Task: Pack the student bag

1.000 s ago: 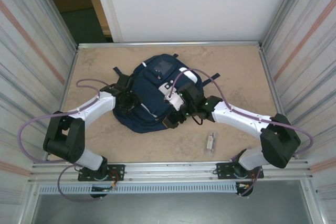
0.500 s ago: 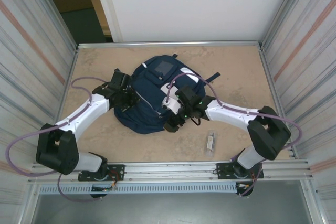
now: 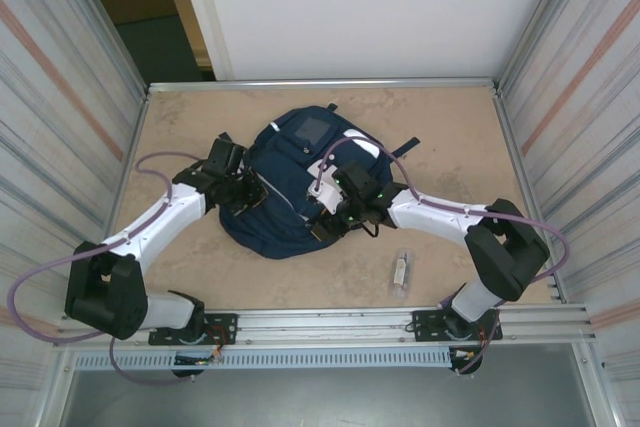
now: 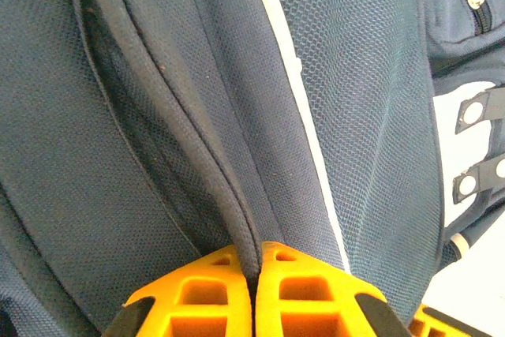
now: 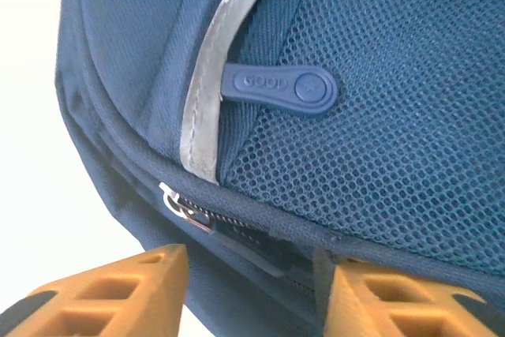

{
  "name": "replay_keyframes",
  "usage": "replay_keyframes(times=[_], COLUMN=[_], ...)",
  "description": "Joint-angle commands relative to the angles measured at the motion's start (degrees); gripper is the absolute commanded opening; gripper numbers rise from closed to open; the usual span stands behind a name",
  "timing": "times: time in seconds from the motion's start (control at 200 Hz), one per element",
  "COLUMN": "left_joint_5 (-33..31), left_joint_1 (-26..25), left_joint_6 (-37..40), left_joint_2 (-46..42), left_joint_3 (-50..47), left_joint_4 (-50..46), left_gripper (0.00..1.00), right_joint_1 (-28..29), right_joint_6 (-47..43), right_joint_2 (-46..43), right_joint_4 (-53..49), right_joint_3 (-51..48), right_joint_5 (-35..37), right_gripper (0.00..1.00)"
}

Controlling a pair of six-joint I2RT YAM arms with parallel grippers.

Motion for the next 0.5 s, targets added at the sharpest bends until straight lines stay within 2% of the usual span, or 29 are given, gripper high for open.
replay_keyframes(times=[0.0,0.095,0.22,0.291,0.396,0.496], left_joint_5=[5.17,5.62,5.11,4.2,3.49,3.06], left_joint_1=[-0.7,-0.78,-1.0,-1.04,-1.05,-1.53], left_joint_6=[-0.89,-2.05,-3.5,-5.84,-7.49,-8.64], left_joint_2=[-2.16,-1.98,-2.23,-3.09,-3.93,-4.26], left_joint_3=[-0.88,-1.92,-2.9,-4.62,-5.92,-6.81], left_joint_4=[2.09,3.99,4.52,6.32,7.41,8.97], left_gripper=[0.0,0.0,0.0,0.0,0.0,0.0], right_joint_1=[1.84,3.43,5.48,6.31,6.48,6.92], right_joint_6=[0.55,1.89,4.47,6.88,13.73,23.96], right_joint_2=[-1.35,-0.54,-0.54,-1.26,-1.99,-1.63], right_joint_4=[4.58,4.17,6.38,4.54,2.88,4.85], right_joint_3=[-0.17,0.35,-0.51,0.22,0.59,0.07], right_joint_5=[-1.38,-0.02,2.61,2.69,1.42,-1.57], right_gripper=[0.37,0.29,0.08,0.02,0.0,0.0])
